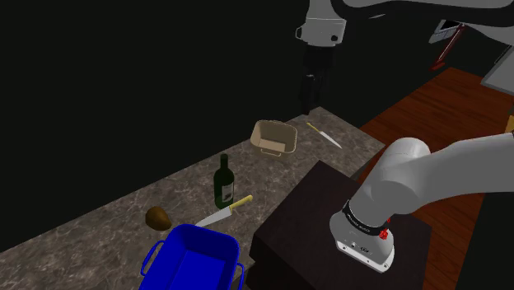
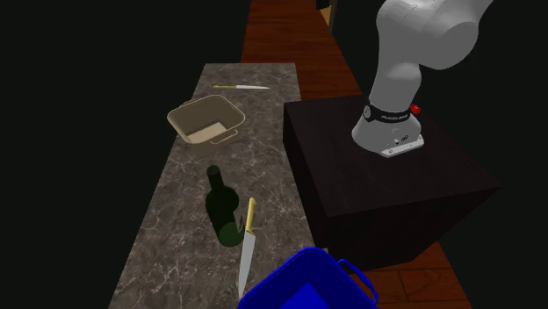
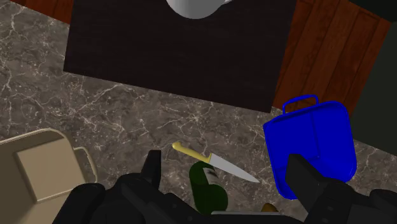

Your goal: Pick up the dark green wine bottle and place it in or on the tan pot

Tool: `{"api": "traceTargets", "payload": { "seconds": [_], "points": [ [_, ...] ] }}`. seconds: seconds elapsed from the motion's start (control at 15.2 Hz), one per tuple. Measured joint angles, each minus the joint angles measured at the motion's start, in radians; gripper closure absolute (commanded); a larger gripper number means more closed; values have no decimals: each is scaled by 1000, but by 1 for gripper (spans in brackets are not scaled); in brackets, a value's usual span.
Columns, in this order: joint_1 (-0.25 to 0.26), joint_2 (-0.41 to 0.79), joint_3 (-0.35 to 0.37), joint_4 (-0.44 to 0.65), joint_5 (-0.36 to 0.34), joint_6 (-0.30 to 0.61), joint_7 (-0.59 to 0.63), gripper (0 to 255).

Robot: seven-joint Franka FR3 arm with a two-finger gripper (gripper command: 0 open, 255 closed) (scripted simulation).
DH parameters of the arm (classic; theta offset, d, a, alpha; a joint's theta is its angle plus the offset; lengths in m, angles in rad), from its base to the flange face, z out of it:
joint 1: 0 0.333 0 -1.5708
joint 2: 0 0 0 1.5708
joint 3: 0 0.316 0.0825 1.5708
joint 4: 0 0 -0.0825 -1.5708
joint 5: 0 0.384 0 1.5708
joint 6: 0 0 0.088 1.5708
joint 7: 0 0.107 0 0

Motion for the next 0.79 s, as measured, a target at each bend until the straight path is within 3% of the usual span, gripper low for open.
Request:
{"api": "traceTargets", "payload": {
  "seconds": [0.2, 0.79],
  "points": [
    [2, 23, 7, -13, 4, 38, 3, 0],
    [19, 260, 77, -63, 32, 343, 46, 0]
  ]
}}
